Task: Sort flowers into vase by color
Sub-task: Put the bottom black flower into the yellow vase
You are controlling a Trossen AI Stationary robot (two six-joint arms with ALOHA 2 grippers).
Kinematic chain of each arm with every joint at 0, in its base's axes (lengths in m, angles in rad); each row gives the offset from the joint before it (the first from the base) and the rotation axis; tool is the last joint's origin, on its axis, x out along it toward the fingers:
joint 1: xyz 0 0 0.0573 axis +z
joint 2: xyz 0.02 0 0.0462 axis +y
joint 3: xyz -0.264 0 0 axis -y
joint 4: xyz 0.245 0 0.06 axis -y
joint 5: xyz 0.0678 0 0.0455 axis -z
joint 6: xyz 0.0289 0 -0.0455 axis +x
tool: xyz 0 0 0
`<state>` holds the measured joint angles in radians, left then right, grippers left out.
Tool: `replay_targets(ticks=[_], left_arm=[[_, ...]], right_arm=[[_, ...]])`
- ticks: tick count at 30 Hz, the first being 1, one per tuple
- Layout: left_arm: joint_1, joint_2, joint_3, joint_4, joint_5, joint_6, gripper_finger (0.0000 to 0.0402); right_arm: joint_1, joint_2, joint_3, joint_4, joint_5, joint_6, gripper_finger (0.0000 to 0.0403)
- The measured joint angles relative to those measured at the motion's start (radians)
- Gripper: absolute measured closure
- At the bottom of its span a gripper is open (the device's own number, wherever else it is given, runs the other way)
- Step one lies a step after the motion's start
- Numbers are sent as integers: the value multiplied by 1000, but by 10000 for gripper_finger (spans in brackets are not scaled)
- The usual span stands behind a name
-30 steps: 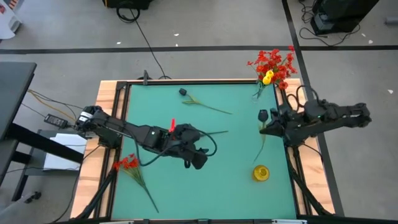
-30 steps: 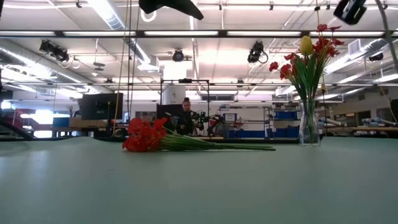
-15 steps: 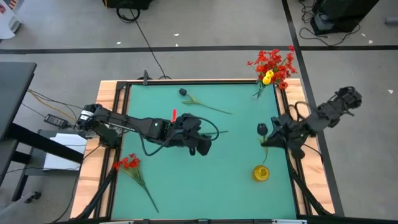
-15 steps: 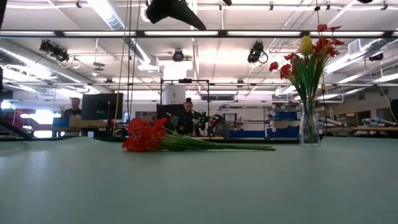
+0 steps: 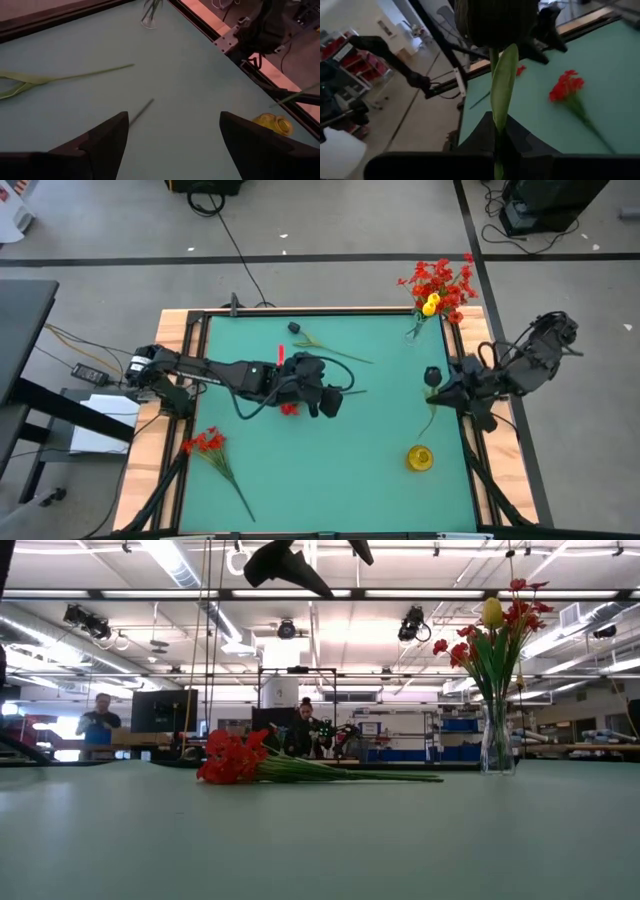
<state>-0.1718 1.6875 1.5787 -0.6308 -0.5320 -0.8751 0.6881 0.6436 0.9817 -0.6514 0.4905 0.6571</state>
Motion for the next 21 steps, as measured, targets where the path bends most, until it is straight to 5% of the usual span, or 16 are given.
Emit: replay_targets(ticks=[21], left_arm=[[6, 0, 0, -2, 4, 77, 84]], right_arm=[[28, 179, 53, -3, -49, 123, 389]])
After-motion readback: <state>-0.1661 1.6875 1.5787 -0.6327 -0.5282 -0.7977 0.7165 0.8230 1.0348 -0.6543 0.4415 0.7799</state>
